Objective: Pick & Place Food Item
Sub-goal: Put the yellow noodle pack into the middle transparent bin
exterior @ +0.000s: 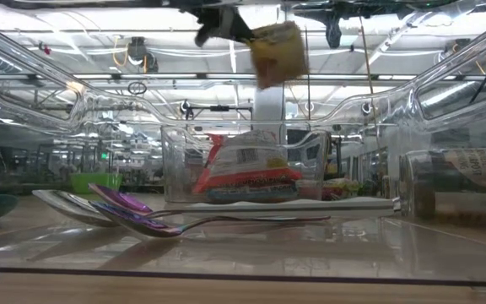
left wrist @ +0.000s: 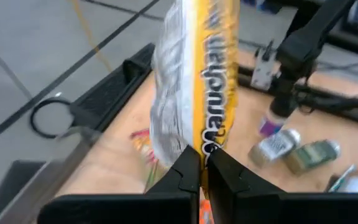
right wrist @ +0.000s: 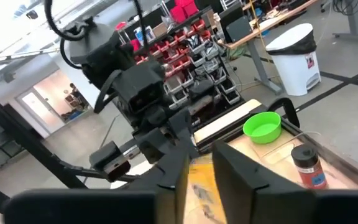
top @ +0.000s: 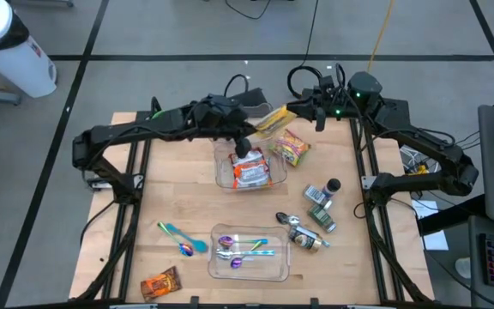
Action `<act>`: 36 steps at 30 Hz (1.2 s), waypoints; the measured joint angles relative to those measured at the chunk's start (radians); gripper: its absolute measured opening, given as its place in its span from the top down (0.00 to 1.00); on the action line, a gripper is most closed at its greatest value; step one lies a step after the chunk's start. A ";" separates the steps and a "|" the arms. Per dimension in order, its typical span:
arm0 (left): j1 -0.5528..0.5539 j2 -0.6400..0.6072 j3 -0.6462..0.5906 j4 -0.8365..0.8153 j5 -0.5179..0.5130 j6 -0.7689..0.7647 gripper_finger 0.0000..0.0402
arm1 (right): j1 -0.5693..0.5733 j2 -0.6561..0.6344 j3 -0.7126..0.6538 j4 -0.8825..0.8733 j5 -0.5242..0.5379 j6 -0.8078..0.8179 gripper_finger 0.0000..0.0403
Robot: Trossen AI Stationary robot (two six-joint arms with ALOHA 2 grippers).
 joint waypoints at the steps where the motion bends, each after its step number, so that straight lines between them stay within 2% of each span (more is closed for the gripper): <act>1: -0.006 -0.013 0.000 -0.027 -0.017 0.001 0.98 | 0.000 0.000 0.000 0.000 0.000 0.005 0.78; 6: -0.030 -0.068 -0.001 -0.172 -0.093 0.001 0.98 | 0.000 0.000 0.000 0.000 0.001 0.032 0.66; 12: -0.062 -0.072 0.000 -0.266 -0.115 0.015 0.98 | 0.000 0.000 0.000 0.000 0.002 0.045 0.59; 21: -0.074 -0.069 0.000 -0.380 -0.119 0.087 0.98 | 0.000 0.000 0.000 -0.002 0.003 0.054 0.58; 27: -0.080 -0.054 0.000 -0.448 -0.172 0.146 0.98 | 0.000 0.000 0.000 -0.008 0.003 0.054 0.58; 36: -0.086 0.041 -0.001 -0.461 -0.175 0.233 0.98 | 0.000 0.000 0.000 -0.019 0.004 0.047 0.58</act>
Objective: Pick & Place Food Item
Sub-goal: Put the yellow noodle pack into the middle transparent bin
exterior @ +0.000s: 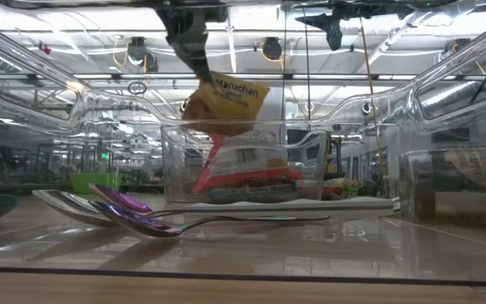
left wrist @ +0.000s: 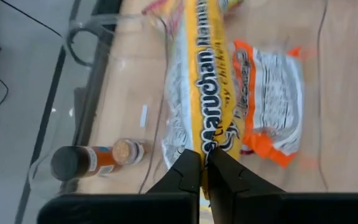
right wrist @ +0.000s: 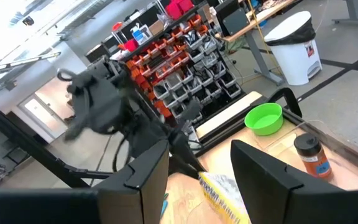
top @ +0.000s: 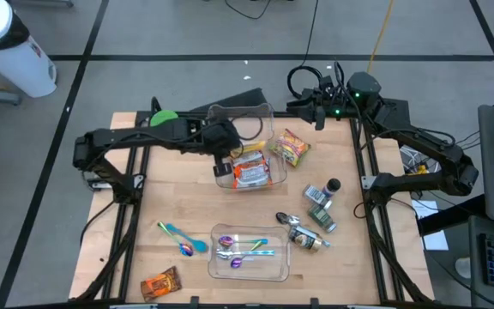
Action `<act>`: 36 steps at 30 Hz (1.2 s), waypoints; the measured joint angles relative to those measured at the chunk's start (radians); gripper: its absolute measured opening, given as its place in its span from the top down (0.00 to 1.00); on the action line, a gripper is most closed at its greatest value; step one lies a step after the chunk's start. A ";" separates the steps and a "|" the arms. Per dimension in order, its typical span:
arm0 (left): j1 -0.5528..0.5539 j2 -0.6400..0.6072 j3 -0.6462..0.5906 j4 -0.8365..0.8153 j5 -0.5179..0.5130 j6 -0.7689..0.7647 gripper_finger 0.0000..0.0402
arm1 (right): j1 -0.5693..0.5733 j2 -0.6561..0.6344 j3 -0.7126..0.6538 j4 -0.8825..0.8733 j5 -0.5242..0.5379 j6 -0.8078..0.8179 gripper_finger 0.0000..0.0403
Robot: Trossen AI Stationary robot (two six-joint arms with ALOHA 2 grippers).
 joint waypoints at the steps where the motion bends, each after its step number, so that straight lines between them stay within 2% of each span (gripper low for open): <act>1: -0.002 0.013 0.000 0.000 -0.012 0.009 0.97 | 0.000 0.000 0.000 0.000 0.000 0.000 0.58; 5: -0.003 0.059 0.000 -0.010 -0.070 0.033 0.96 | 0.000 0.000 0.000 -0.005 0.000 -0.002 0.58; 8: -0.003 0.079 0.000 -0.006 -0.122 0.033 0.98 | 0.000 0.000 0.000 -0.008 0.000 -0.003 0.58; 13: -0.003 0.089 0.000 0.001 -0.119 0.034 0.95 | 0.000 0.000 -0.006 -0.013 0.000 -0.010 0.58; 21: 0.003 0.091 -0.004 -0.013 0.039 0.015 0.87 | 0.002 0.000 -0.081 0.012 -0.003 0.032 0.58; 30: 0.051 0.091 -0.004 -0.025 0.102 -0.040 0.85 | 0.037 0.000 -0.124 0.068 -0.001 0.043 0.58; 33: 0.065 0.090 -0.024 -0.021 0.135 -0.041 0.80 | 0.048 0.000 -0.127 0.079 -0.001 0.043 0.58; 36: 0.069 0.091 -0.058 -0.024 0.195 -0.043 0.71 | 0.059 0.000 -0.127 0.079 -0.001 0.043 0.58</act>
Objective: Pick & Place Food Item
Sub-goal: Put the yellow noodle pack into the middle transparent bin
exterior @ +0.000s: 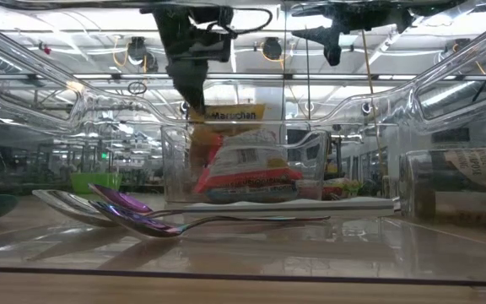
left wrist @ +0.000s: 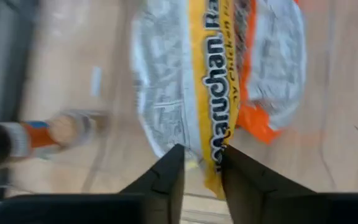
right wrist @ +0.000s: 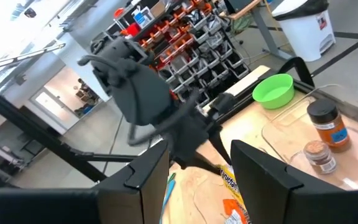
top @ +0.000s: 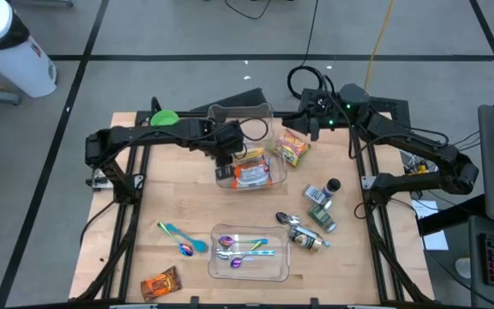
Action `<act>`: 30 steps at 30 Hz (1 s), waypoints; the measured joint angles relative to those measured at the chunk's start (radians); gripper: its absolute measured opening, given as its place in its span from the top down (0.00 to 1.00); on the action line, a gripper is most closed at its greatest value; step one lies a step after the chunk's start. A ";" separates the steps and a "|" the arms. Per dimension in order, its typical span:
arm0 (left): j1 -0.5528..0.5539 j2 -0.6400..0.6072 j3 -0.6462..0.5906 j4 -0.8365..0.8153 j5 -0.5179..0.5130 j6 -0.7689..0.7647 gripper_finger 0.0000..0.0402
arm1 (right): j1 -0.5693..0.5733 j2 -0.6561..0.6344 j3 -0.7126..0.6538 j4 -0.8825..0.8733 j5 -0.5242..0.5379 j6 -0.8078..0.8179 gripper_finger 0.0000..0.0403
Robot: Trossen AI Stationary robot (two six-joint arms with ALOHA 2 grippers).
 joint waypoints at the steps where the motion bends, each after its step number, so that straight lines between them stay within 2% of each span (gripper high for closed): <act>1: 0.000 0.000 -0.010 0.001 0.020 -0.002 0.68 | 0.004 0.000 0.000 -0.001 0.000 0.000 0.58; 7: -0.006 -0.003 -0.012 0.004 0.061 -0.089 0.50 | 0.020 0.000 0.000 -0.001 0.000 0.000 0.58; 12: -0.006 -0.036 0.038 0.005 0.155 -0.108 0.43 | 0.020 0.000 0.000 -0.001 0.004 -0.001 0.58; 16: -0.007 -0.062 0.091 0.010 0.184 -0.107 0.42 | 0.019 0.000 0.000 -0.001 0.005 -0.001 0.58; 23: 0.006 -0.062 0.090 0.116 0.009 -0.075 0.45 | 0.020 0.000 0.000 -0.002 0.005 0.025 0.58; 30: 0.054 0.012 0.083 0.094 -0.006 -0.112 0.49 | 0.036 0.000 0.001 -0.002 0.003 0.044 0.58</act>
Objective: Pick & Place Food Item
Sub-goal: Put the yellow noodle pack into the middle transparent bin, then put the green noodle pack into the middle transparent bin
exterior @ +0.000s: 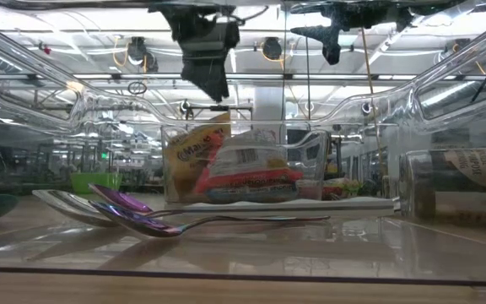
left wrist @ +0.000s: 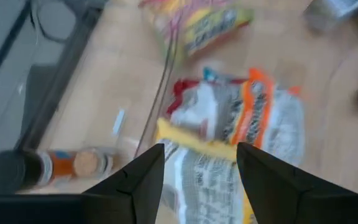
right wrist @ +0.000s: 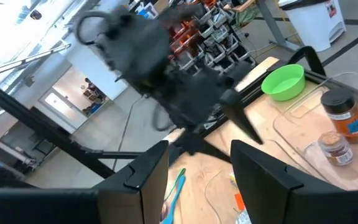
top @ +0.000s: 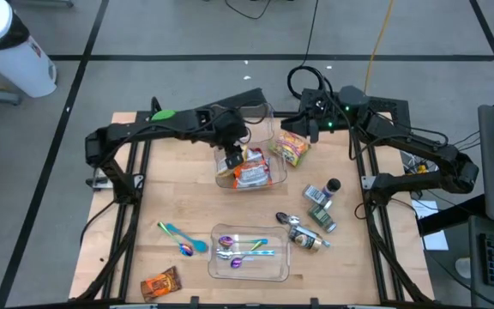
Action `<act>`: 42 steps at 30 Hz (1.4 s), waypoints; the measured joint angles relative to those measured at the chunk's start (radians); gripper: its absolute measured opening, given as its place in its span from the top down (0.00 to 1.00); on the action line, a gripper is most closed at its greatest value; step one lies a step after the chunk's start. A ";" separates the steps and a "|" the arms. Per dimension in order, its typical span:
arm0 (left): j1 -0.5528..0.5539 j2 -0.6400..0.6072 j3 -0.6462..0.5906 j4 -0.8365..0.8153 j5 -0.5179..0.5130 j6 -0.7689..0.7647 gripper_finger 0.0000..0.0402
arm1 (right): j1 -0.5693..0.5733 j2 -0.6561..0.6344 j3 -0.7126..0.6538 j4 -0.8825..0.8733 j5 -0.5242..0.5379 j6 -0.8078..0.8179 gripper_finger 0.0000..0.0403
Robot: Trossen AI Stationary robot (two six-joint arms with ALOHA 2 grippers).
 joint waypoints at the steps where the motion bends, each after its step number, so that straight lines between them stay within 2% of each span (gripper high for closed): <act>1: 0.003 0.015 0.000 -0.015 0.005 0.001 0.50 | 0.006 0.000 0.000 0.000 0.000 -0.001 0.58; 8: -0.008 0.107 0.000 -0.079 0.082 0.008 0.55 | 0.037 0.000 0.000 -0.006 0.004 -0.010 0.58; 14: -0.025 0.147 -0.001 -0.077 0.088 0.011 0.56 | 0.038 0.000 0.001 -0.006 0.003 -0.004 0.58; 18: -0.019 0.121 -0.001 -0.071 0.084 0.004 0.56 | 0.038 0.000 0.001 -0.006 0.003 -0.011 0.58; 24: -0.003 0.009 -0.001 -0.040 0.088 -0.059 0.56 | 0.038 0.000 0.001 -0.006 0.015 -0.044 0.58; 27: -0.002 -0.071 -0.001 0.044 0.142 -0.114 0.56 | 0.038 0.000 0.001 -0.006 0.030 -0.049 0.58; 30: -0.012 -0.154 -0.001 0.207 0.193 -0.145 0.56 | 0.038 0.000 0.001 -0.006 0.030 -0.073 0.58; 32: -0.026 -0.202 0.000 0.308 0.185 -0.154 0.56 | 0.042 0.000 0.001 -0.006 0.030 -0.088 0.58; 38: -0.060 -0.273 0.000 0.447 0.136 -0.159 0.56 | 0.072 -0.001 -0.036 0.013 0.032 -0.157 0.58; 42: -0.093 -0.277 -0.043 0.564 0.134 -0.198 0.56 | 0.119 -0.001 -0.130 0.145 0.031 -0.134 0.58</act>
